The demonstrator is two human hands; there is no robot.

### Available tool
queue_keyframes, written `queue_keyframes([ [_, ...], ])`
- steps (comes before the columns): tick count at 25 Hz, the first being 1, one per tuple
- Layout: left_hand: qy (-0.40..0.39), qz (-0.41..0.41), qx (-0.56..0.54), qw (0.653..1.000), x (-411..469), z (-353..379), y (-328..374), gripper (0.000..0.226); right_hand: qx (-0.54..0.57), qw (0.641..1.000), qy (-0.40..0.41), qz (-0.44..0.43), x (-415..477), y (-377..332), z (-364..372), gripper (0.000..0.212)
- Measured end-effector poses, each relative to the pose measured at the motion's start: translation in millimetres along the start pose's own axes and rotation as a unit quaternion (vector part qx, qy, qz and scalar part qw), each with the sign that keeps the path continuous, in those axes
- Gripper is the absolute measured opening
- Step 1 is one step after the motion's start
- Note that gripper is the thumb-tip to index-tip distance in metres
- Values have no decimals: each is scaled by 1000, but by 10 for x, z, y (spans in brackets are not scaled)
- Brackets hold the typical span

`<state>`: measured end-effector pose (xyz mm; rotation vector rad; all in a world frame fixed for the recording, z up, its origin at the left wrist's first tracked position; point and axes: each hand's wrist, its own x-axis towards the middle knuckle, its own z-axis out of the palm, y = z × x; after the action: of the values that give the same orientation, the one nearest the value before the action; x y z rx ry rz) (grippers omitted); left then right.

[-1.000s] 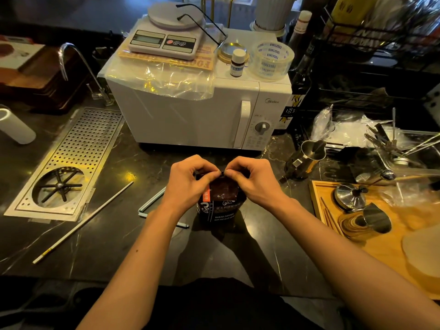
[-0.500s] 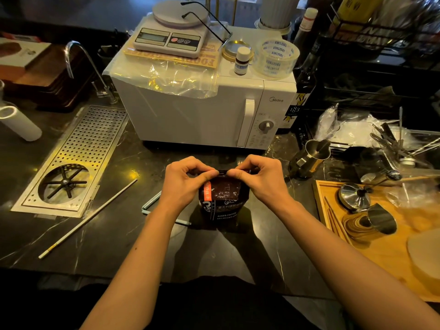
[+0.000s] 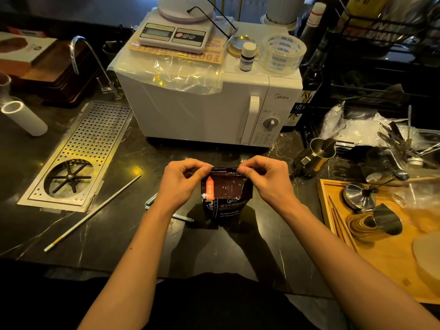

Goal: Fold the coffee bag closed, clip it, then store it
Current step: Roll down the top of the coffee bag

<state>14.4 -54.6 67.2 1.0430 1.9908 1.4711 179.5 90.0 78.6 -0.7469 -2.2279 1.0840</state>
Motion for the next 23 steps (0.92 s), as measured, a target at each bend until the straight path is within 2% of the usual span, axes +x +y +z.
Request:
queue_keyframes([
  [6, 32, 31, 45, 998, -11, 0, -2, 9, 96, 992, 37, 68, -114, 37, -33, 9],
  [9, 30, -2, -22, 999, -41, 64, -26, 11, 75, 992, 62, 79, -133, 48, -12, 7],
  [13, -40, -55, -105, 992, -179, 145, -107, 22, 84, 986, 109, 89, -180, 7, 86, 10],
  [23, 67, -65, -171, 981, -335, 169, -133, 24, 136, 985, 106, 28, -241, -175, 184, 22],
])
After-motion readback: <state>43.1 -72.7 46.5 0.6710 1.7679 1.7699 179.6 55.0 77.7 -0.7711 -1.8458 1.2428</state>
